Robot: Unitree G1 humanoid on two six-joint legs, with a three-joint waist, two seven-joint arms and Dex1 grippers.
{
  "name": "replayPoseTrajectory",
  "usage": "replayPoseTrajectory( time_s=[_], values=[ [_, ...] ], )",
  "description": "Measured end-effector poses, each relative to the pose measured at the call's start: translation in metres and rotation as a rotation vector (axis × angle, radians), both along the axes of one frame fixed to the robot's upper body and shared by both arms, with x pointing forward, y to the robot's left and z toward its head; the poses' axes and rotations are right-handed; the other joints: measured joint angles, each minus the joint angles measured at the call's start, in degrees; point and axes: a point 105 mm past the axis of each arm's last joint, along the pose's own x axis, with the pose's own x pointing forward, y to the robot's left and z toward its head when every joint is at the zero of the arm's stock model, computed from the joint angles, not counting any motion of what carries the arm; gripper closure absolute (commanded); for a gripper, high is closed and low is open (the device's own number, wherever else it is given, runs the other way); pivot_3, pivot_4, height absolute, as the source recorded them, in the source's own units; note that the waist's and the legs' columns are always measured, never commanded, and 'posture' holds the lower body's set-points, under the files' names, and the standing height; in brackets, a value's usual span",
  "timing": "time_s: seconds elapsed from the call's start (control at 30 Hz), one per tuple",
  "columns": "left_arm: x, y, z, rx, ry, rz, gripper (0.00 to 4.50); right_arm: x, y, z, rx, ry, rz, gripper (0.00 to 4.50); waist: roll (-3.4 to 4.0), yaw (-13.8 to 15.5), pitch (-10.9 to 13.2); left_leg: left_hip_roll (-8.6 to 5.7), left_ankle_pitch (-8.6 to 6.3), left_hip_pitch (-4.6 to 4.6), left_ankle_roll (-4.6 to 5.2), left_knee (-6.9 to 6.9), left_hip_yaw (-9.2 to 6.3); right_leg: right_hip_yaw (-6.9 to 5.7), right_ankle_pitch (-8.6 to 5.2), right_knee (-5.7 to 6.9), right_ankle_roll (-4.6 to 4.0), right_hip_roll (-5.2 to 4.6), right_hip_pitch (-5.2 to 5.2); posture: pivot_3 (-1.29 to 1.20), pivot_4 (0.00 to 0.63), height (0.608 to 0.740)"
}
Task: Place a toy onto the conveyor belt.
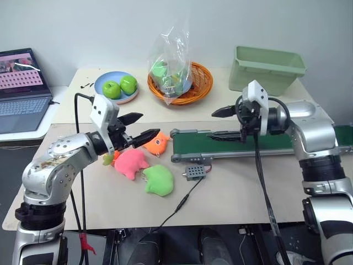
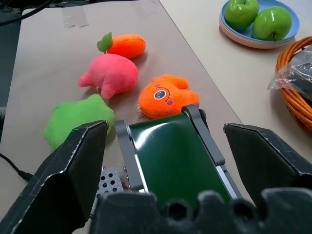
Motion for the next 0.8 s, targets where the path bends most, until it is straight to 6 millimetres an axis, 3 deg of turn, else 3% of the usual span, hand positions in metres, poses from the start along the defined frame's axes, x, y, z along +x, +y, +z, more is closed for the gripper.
replayPoseTrajectory(
  time_s=[0.17,0.23,0.4,0.5,0.8],
  values=[
    [-0.002,0.001,0.000,-0.010,0.004,-0.012,0.04,-0.001,0.000,-0.001,-0.011,0.006,0.010,0.00,0.00,0.02,0.00,0.00,0.00,0.00,0.00,0.00,0.00,0.01,0.00,0.00,0.00,0.00,0.00,0.00,0.150,0.740],
    [-0.002,0.010,0.004,-0.050,0.005,0.013,0.04,-0.002,0.002,-0.004,-0.020,0.011,0.018,0.00,0.00,-0.15,0.00,0.03,0.00,0.00,0.00,0.00,0.01,0.03,0.00,0.02,0.00,0.01,-0.04,0.00,0.150,0.740],
    [0.005,0.045,0.000,-0.113,0.058,0.160,0.04,-0.002,0.002,-0.005,-0.025,0.015,0.025,0.00,0.00,-0.09,0.00,0.03,-0.01,0.02,0.01,0.00,0.03,0.06,0.00,0.04,0.00,0.02,-0.04,0.00,0.150,0.740],
    [0.008,0.076,-0.008,-0.181,0.105,0.312,0.04,-0.001,0.002,-0.004,-0.029,0.009,0.029,0.00,0.00,-0.07,0.00,0.04,-0.02,0.02,0.03,0.00,0.03,0.07,0.00,0.03,0.00,0.02,-0.05,0.00,0.150,0.740],
    [0.016,0.123,-0.040,-0.185,0.139,0.663,0.04,0.000,0.005,-0.008,-0.031,0.023,0.037,0.00,-0.01,0.55,0.00,0.05,-0.02,0.02,0.02,0.00,0.05,0.11,0.04,0.02,-0.03,0.01,-0.05,0.00,0.150,0.740]
  ],
)
